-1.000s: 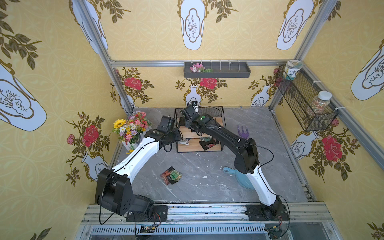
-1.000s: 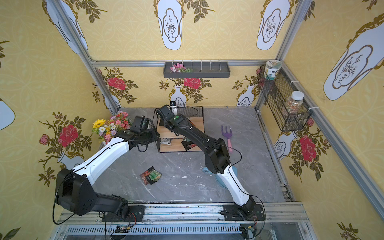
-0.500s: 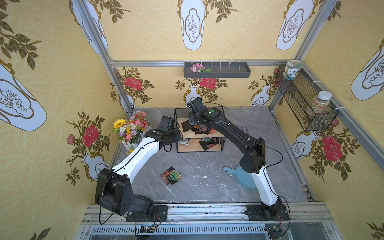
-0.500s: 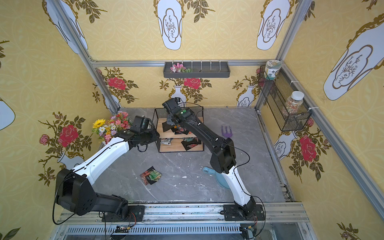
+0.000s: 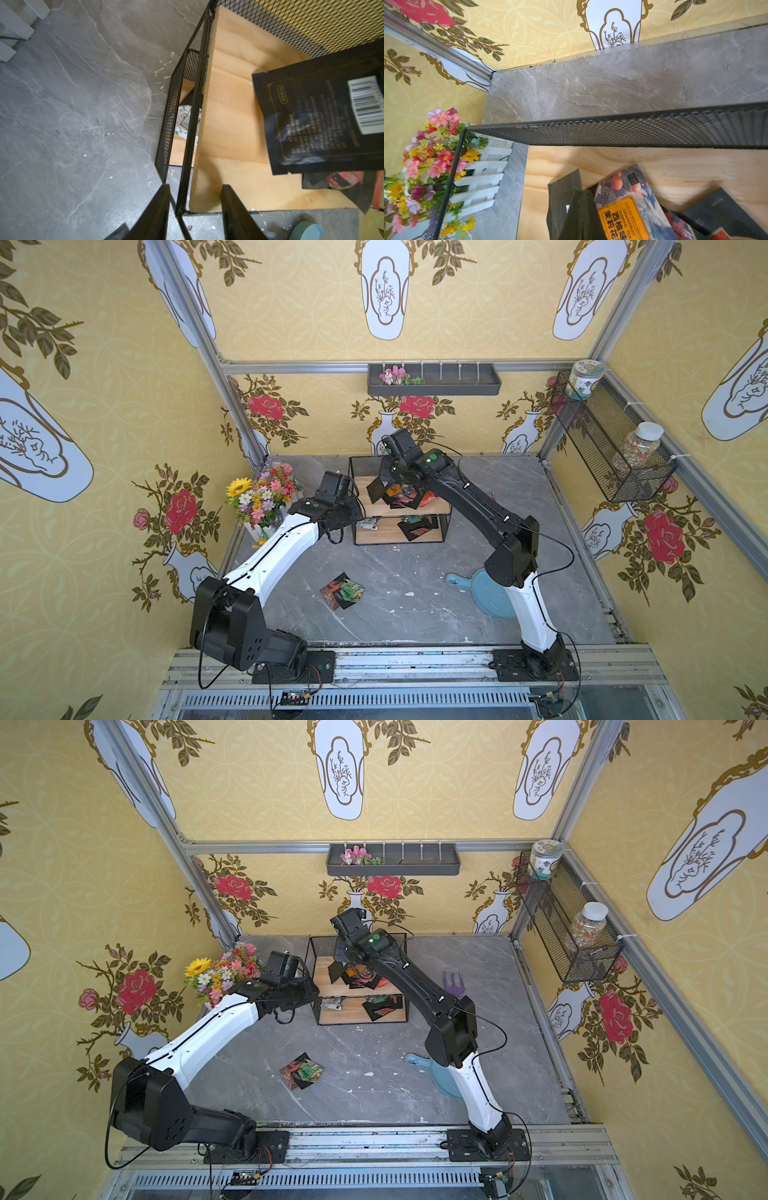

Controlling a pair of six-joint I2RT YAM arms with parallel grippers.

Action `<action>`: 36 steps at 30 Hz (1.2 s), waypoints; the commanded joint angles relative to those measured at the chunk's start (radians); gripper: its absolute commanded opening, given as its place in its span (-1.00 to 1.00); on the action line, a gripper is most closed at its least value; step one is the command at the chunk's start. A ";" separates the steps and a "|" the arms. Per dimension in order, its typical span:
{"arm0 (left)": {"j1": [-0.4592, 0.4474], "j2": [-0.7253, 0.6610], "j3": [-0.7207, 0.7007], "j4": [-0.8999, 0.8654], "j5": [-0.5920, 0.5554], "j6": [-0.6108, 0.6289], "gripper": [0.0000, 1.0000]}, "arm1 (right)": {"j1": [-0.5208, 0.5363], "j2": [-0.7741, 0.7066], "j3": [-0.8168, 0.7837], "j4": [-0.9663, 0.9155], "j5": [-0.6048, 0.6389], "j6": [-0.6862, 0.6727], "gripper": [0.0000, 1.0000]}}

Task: Remove the tea bags from the shelf
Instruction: Pick up the tea bag from the shelf.

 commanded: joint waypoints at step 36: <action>0.000 0.020 0.014 -0.020 0.009 0.013 -0.10 | -0.118 -0.219 -0.276 0.282 -0.321 0.334 -1.00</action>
